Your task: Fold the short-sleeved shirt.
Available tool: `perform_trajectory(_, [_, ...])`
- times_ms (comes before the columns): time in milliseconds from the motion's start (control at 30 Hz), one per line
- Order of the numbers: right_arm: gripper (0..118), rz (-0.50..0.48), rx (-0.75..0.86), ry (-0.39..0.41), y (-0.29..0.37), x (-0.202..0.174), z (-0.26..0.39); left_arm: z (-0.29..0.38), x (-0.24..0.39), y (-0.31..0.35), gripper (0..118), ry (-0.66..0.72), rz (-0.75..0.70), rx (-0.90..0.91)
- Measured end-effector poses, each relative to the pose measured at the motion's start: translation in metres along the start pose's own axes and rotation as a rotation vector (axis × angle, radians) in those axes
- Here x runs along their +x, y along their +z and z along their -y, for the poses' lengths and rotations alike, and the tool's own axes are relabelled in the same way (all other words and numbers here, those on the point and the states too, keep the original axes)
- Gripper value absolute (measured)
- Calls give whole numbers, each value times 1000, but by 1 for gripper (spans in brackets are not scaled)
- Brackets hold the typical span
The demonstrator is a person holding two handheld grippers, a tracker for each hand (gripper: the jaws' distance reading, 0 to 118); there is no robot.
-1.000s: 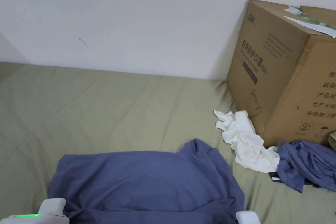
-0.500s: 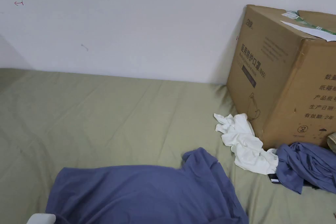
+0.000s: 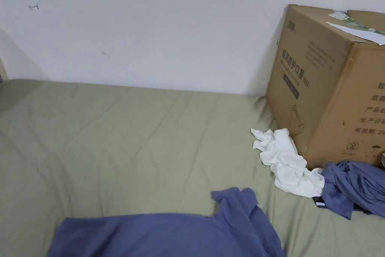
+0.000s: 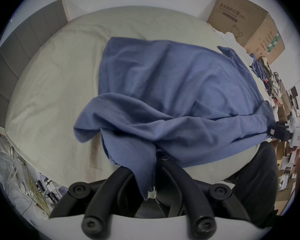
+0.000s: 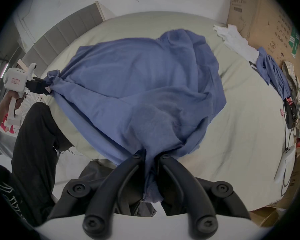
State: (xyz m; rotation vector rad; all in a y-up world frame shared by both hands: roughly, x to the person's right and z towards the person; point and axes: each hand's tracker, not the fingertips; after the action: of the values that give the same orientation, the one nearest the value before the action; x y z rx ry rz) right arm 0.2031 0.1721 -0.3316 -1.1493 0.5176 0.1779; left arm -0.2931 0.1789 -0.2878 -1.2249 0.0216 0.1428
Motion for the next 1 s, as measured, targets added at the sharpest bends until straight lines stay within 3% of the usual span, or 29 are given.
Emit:
perform_trajectory(133, [14,12,-46,36,-20,0,-2,0,4,-15,13,23,-20,-3])
perform_trajectory(167, [14,16,-43,38,-23,0,-3,-1,6,-12,19,25,-22,-6])
perform_trajectory(200, [15,32,-42,50,-24,0,-3,-4,5,-6,35,39,-23,-18])
perform_trajectory(267, [15,45,-49,94,-25,-3,-3,-16,-2,8,77,94,31,-62])
perform_trajectory(300, [16,51,-51,111,-24,-4,-4,-23,-5,21,91,97,66,-64])
perform_trajectory(400, [17,56,-51,123,-23,-4,-3,-54,-15,66,93,96,101,144])
perform_trajectory(467, [20,61,-46,120,-24,-5,-1,-85,-22,82,101,112,60,217])
perform_trajectory(533, [23,77,-34,125,-27,-8,2,-118,-30,78,108,134,12,306])
perform_trajectory(633, [26,98,-13,146,-24,-12,6,-162,-35,40,108,162,-50,308])
perform_trajectory(700, [38,116,-3,164,-21,-14,7,-182,-39,-2,108,154,-45,269])
perform_trajectory(733, [50,129,-8,174,-16,-14,7,-191,-43,-23,108,162,-43,215])
perform_trajectory(800, [90,163,-39,185,-5,-12,1,-201,-47,-56,108,212,-70,112])
perform_trajectory(833, [95,189,-30,187,4,-10,0,-201,-47,-71,108,210,-63,78])
perform_trajectory(933, [95,206,81,173,35,2,-5,-199,-46,-105,104,164,-86,14])
perform_trajectory(1000, [95,228,110,151,55,11,-14,-191,-45,-102,103,202,-80,79])
